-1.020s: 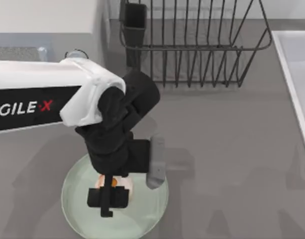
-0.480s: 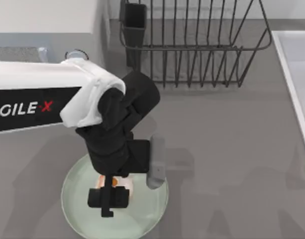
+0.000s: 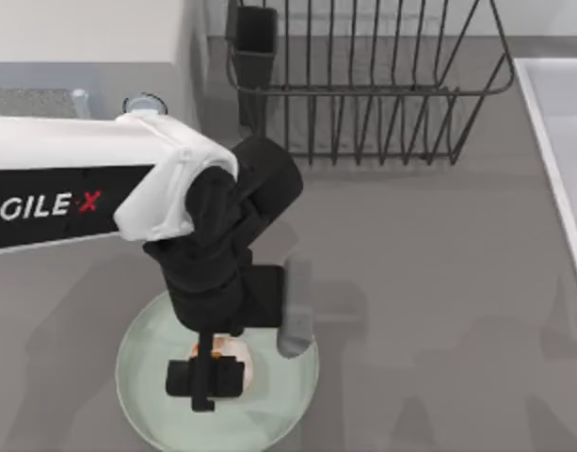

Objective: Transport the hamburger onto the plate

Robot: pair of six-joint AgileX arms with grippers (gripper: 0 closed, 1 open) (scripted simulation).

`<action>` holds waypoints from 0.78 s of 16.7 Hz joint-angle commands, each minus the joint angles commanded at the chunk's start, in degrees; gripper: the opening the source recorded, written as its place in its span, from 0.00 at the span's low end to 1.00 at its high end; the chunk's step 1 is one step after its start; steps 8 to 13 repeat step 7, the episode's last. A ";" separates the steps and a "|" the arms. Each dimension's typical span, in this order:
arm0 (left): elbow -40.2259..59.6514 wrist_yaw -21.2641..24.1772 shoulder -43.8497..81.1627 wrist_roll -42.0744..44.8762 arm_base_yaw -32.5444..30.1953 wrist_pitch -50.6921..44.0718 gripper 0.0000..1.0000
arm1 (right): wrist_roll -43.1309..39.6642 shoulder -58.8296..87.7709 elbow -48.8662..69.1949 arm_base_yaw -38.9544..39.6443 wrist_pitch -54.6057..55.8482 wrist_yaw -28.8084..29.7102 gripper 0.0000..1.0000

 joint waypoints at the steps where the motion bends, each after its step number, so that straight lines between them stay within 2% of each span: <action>1: 0.00 0.00 0.00 0.00 0.00 0.00 0.98 | 0.00 0.00 0.00 0.00 0.00 0.00 1.00; 13: 0.00 0.00 0.00 0.00 0.00 0.00 1.00 | 0.00 0.00 0.00 0.00 0.00 0.00 1.00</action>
